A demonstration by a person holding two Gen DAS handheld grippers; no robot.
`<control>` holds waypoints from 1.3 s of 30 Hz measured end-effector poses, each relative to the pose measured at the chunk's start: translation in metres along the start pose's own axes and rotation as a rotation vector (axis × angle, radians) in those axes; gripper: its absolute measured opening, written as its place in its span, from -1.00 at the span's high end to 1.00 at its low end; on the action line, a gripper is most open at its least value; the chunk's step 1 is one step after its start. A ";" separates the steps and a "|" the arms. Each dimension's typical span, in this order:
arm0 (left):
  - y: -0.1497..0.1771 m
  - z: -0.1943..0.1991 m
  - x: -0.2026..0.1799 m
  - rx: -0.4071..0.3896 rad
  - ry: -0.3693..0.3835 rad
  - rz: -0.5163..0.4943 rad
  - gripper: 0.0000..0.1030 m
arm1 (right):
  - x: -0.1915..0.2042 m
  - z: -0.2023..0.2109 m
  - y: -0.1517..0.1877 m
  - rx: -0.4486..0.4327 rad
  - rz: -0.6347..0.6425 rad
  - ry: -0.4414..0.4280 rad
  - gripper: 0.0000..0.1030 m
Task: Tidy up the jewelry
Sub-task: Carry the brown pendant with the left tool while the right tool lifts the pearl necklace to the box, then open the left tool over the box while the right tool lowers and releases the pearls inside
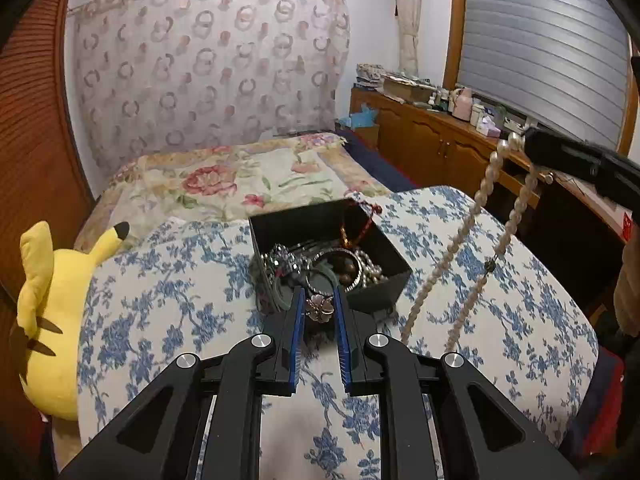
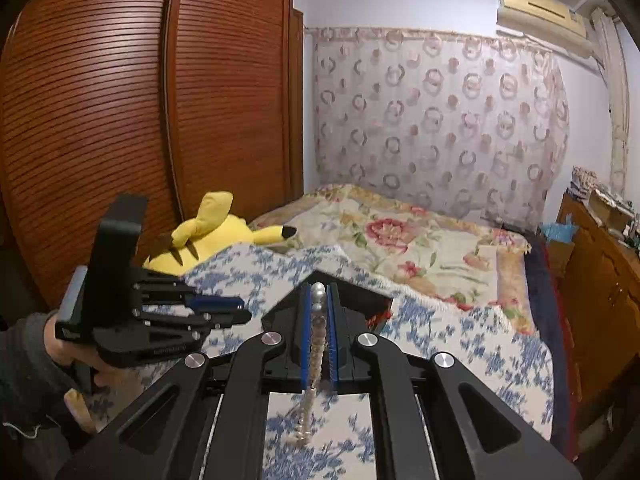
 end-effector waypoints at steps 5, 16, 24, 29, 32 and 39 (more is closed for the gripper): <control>-0.008 -0.002 0.005 -0.008 -0.007 0.001 0.74 | 0.000 -0.002 -0.020 -0.024 0.013 0.012 0.84; -0.015 -0.013 0.014 -0.004 -0.017 0.011 0.74 | -0.006 -0.010 -0.071 -0.078 0.030 0.041 0.84; -0.021 -0.018 0.019 -0.008 -0.022 0.020 0.74 | -0.009 -0.020 -0.085 -0.078 0.038 0.055 0.84; -0.020 -0.021 0.022 -0.005 -0.026 0.028 0.74 | -0.013 -0.039 -0.065 -0.023 0.037 0.062 0.84; -0.021 -0.024 0.023 0.000 -0.028 0.030 0.74 | -0.014 -0.048 -0.054 0.005 0.035 0.072 0.84; -0.023 -0.034 0.022 0.010 -0.030 0.024 0.74 | -0.015 -0.044 -0.052 -0.016 0.026 0.071 0.83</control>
Point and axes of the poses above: each gripper's, at about its wrist camera, not at the fingertips, and z roughly against the way its jaws point, x to its left, y to its underside, the point moved 7 cm from there along -z, roughly the way its jaws point, and after that the axes turned 4 degrees about -z, right-handed, at the moved point
